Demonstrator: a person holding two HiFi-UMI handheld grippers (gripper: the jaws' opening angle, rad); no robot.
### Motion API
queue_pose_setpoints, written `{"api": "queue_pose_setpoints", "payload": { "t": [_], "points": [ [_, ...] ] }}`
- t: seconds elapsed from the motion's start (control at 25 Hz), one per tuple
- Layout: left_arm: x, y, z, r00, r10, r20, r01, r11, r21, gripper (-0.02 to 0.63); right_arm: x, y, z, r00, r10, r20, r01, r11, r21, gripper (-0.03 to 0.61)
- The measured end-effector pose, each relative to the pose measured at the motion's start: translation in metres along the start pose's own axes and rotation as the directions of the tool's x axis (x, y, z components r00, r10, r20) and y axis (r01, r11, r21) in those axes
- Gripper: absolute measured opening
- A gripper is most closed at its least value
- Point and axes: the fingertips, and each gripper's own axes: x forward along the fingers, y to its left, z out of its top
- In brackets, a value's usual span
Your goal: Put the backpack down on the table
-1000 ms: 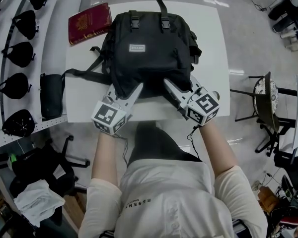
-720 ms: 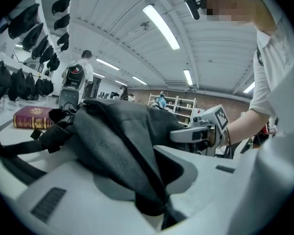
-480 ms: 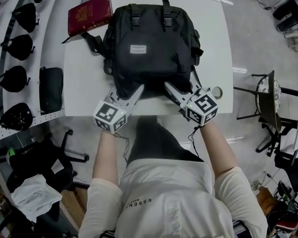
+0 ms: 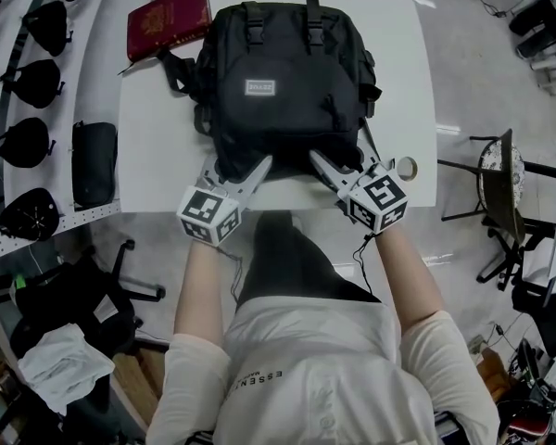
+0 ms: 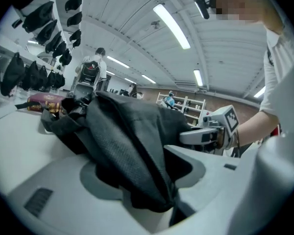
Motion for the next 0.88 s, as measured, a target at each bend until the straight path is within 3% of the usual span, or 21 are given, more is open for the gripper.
{"api": "queue_pose_setpoints", "payload": {
  "t": [0.08, 0.2, 0.48, 0.6, 0.76, 0.88],
  "points": [
    [-0.001, 0.008, 0.000, 0.998, 0.050, -0.023, -0.050, 0.999, 0.005, 0.295, -0.002, -0.005, 0.001, 0.999, -0.045, 0.005, 0.045, 0.999, -0.012, 0.208],
    [-0.009, 0.013, -0.001, 0.995, 0.101, -0.028, -0.101, 0.995, -0.016, 0.368, -0.011, -0.011, 0.003, 0.993, -0.115, 0.015, 0.116, 0.993, -0.009, 0.245],
    [-0.035, 0.012, 0.008, 0.984, 0.175, -0.010, -0.175, 0.983, -0.057, 0.374, -0.036, -0.019, 0.016, 0.982, -0.187, 0.003, 0.187, 0.981, -0.047, 0.255],
    [-0.044, 0.009, 0.011, 0.978, 0.205, -0.027, -0.206, 0.978, -0.038, 0.373, -0.049, -0.021, 0.027, 0.975, -0.221, 0.030, 0.222, 0.973, -0.058, 0.255],
    [-0.061, 0.007, 0.025, 0.965, 0.263, 0.011, -0.263, 0.965, -0.005, 0.373, -0.060, -0.012, 0.048, 0.973, -0.213, 0.085, 0.220, 0.972, -0.081, 0.253],
    [-0.067, -0.008, 0.044, 0.970, 0.239, 0.049, -0.239, 0.971, 0.008, 0.373, -0.066, -0.002, 0.059, 0.974, -0.197, 0.111, 0.207, 0.974, -0.089, 0.253]
  ]
}}
